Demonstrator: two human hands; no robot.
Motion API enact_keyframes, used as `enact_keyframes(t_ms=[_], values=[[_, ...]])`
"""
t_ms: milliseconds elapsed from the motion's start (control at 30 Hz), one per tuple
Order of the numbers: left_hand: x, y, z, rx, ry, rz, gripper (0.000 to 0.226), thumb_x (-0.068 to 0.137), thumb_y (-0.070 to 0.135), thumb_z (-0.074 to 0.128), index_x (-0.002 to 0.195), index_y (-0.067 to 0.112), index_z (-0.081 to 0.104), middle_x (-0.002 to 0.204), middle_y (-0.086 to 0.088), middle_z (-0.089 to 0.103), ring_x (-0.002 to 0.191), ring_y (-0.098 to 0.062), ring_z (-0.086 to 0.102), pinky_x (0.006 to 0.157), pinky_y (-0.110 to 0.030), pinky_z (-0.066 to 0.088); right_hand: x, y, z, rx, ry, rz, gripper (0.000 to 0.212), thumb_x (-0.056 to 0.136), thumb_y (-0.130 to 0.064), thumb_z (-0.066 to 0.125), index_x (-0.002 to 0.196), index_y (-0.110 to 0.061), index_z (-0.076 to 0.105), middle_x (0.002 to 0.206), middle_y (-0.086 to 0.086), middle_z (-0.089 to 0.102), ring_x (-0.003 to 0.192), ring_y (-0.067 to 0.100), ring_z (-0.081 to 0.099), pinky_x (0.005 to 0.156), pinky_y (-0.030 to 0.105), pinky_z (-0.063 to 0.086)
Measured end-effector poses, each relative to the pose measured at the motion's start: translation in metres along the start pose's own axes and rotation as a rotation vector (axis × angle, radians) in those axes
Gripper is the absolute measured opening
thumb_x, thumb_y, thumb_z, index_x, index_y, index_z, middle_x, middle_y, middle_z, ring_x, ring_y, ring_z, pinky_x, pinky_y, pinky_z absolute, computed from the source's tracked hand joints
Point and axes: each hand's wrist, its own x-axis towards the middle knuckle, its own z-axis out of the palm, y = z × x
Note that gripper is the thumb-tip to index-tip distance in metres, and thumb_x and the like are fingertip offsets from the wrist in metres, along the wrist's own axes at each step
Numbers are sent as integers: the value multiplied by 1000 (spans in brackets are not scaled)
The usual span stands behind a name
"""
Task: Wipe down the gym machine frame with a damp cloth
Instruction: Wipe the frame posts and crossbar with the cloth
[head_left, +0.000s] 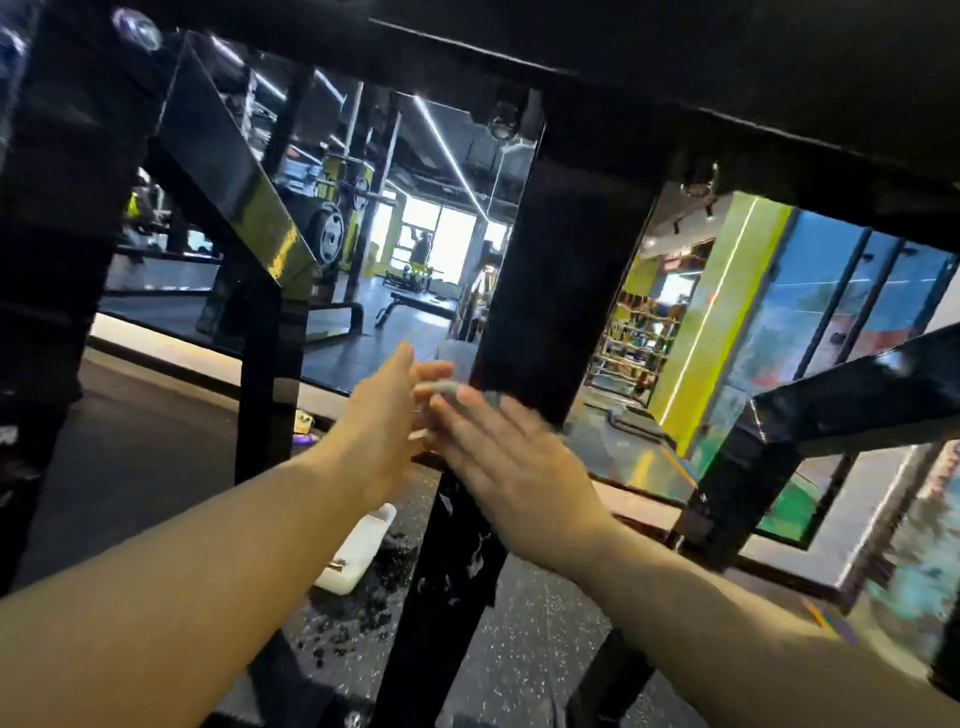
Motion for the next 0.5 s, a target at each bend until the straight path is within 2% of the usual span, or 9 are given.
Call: enact_keyframes(t_ms=[67,100,167,233,300,433,500], values=[[-4,-6,-7,80,12,-56,52,100,49,20,99,17,60,100,-3,62,84,-19,55,77,-33,42,-15,-2,1,-8,-66,-145,68,75,-22,58,141,-15,47,149,7,41,140,27,22,119,40,-8],[-6,-9,-11,126,13,-70,52,100,51,20,97,19,61,100,-1,63,86,-19,56,83,-35,43,-8,10,-4,4,-22,-136,68,74,-19,59,141,-16,48,149,7,42,139,27,23,119,39,-5],[-6,-16,-19,175,22,-90,51,99,52,21,98,23,63,107,1,63,97,-20,56,95,-41,41,21,43,-17,48,147,42,70,74,-14,59,143,-14,43,150,11,39,139,31,22,118,39,-2],[-5,-20,-23,147,11,-86,48,99,51,21,101,24,62,113,0,62,103,-21,55,96,-40,39,52,74,-34,52,277,260,64,81,-14,53,144,-10,40,150,16,37,139,36,21,118,40,-2],[0,-28,-25,79,-9,-72,47,100,49,21,100,23,61,112,-1,62,102,-22,56,97,-40,38,62,73,-37,24,327,391,54,91,-18,49,144,-11,41,152,16,34,140,37,22,118,41,1],[9,-48,-25,-66,-37,-54,49,100,49,23,103,17,60,100,-4,63,86,-18,59,83,-35,43,39,12,-11,41,220,400,62,92,-32,45,149,-14,29,157,13,16,144,34,6,118,42,-4],[12,-61,-28,-88,-68,-73,52,100,48,22,107,14,60,103,-8,64,89,-20,59,84,-35,44,16,-31,15,13,122,349,66,89,-34,45,149,-15,25,156,8,13,145,30,1,118,43,-4]])
